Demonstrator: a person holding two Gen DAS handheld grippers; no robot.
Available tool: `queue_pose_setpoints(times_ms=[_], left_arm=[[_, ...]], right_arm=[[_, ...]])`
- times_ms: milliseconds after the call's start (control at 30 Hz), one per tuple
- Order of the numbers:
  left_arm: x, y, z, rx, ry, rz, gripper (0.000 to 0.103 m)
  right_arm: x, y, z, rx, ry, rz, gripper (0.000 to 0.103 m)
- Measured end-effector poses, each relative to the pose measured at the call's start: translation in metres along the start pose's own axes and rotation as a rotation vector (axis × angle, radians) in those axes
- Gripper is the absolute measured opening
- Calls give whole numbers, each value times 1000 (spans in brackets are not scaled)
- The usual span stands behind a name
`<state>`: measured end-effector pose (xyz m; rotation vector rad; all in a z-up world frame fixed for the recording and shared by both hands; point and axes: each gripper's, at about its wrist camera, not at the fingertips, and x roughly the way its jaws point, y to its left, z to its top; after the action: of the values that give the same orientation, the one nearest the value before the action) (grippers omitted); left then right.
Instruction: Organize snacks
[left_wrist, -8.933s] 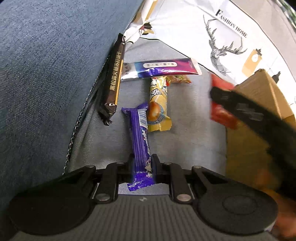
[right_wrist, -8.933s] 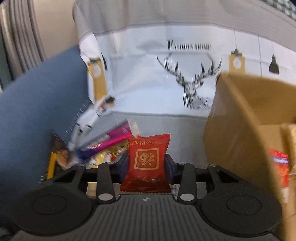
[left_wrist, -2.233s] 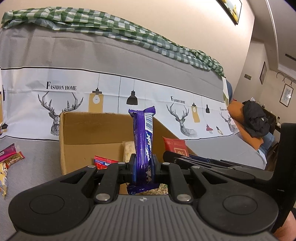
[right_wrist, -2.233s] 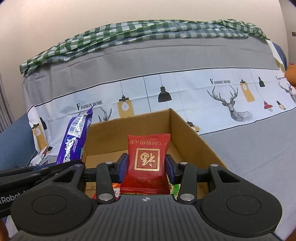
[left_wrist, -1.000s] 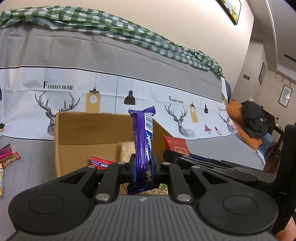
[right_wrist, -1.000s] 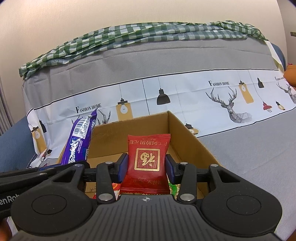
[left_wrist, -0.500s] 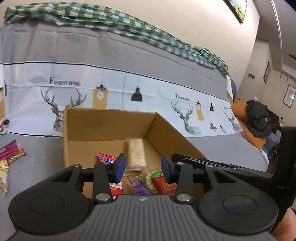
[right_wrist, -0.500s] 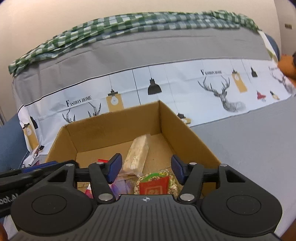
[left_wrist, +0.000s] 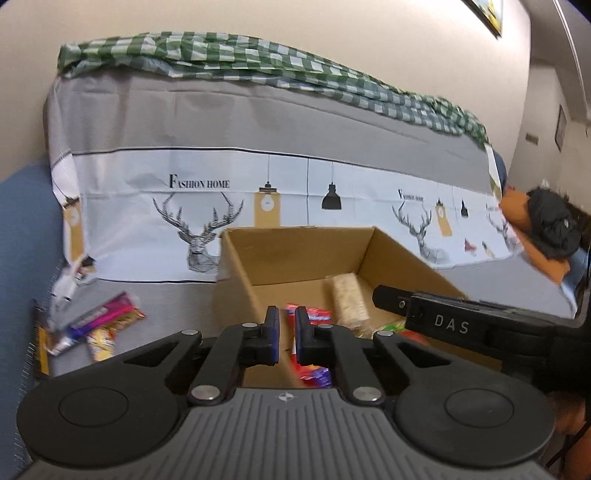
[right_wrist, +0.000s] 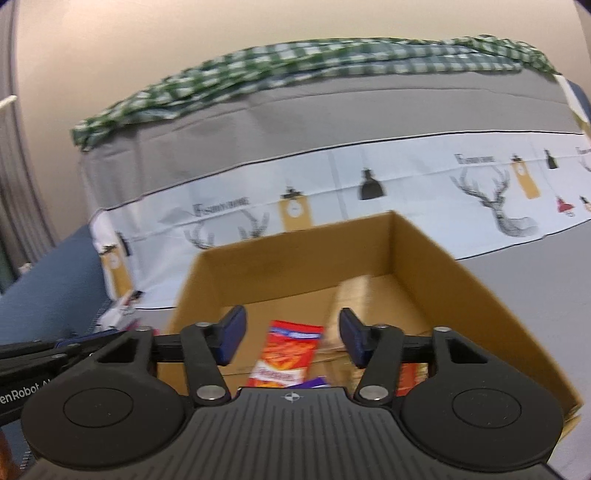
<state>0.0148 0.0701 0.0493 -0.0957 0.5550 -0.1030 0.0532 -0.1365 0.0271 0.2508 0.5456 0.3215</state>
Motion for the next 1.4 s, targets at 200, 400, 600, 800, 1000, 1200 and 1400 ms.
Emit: queue_pose_setpoints(times_ms=[200,400,600,800,1000,1200,1400], left_arm=[[-9,45,-7,125,24,109,9],[-2,119,-13,-143,99,308,9],[4,160,-13,-284,154,419,10],[10,184,-16,-407,205,435,10],[22,179,-18,-368,247,444,10],[37,177,-19,-314,275,464,10],[55,178,-20,-292,309,496,11]], right_arm=[[-8,34,-8,-13,-25,101,34],[-7,76,-23,-103,-24,195,33],[-3,115,-35,-160,2,303,33],[16,145,-42,-171,49,357,33],[52,175,-58,-199,122,314,34],[100,186,-66,-182,190,289,41],[148,194,-83,-209,276,287,44]])
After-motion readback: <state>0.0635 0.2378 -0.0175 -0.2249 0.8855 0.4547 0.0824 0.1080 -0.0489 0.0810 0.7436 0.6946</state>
